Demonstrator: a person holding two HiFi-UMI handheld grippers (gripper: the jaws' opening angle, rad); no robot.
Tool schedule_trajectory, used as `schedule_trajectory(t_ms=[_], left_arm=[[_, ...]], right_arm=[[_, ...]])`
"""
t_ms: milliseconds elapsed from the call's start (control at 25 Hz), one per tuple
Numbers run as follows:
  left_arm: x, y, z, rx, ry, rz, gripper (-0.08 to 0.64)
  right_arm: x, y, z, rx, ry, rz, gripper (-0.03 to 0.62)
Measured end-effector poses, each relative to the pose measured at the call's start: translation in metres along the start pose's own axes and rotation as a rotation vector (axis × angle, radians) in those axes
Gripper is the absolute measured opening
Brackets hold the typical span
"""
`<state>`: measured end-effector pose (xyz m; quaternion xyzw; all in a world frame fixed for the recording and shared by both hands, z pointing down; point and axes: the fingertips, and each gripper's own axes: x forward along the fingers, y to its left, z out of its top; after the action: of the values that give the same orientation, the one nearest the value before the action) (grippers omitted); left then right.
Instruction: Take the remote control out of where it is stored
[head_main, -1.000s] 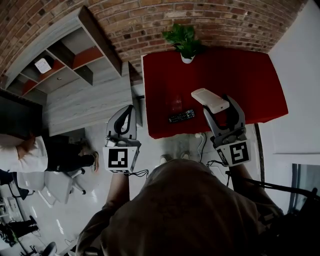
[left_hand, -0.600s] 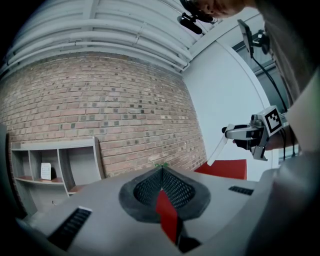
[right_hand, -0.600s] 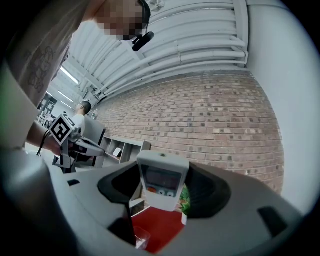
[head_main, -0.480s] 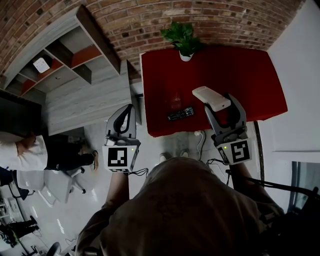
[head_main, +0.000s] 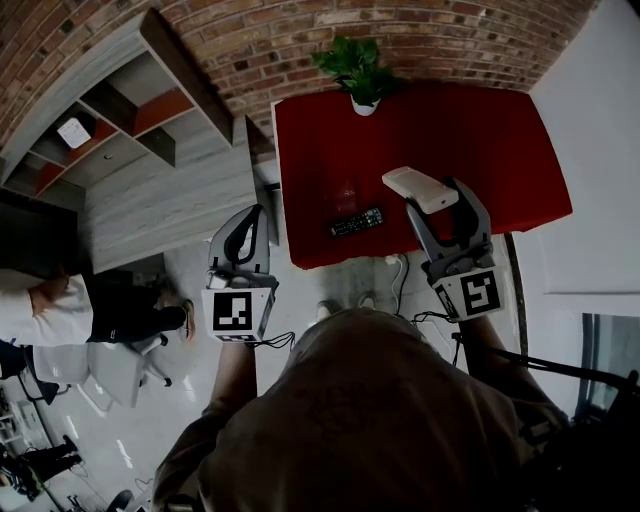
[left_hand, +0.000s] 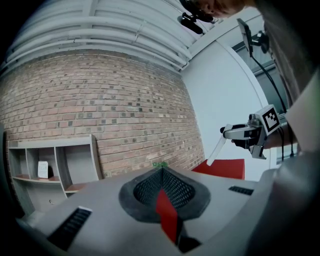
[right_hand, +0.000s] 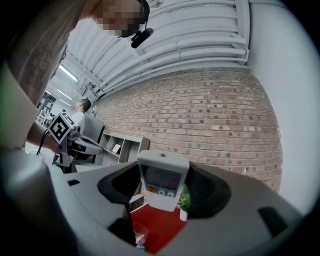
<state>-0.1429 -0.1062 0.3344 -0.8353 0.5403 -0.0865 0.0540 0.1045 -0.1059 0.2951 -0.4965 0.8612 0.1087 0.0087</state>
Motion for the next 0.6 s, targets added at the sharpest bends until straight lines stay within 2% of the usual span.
schedule_trajectory(t_ms=[120,320,600], left_arm=[[0.001,-0.001,-0.002,-0.005,0.004,-0.003,0.009],[0.004,-0.004,-0.007,-0.011,0.013,-0.010,0.009],[0.007,-0.010,-0.009,-0.037,0.010,-0.031,0.009]], right_arm=[[0.001,-0.006,-0.003,-0.007,0.012,0.000,0.290],[0.013,-0.016,-0.024,-0.027,0.104,0.023,0.290],[0.035,-0.033,-0.073,-0.125,0.303,0.105,0.290]])
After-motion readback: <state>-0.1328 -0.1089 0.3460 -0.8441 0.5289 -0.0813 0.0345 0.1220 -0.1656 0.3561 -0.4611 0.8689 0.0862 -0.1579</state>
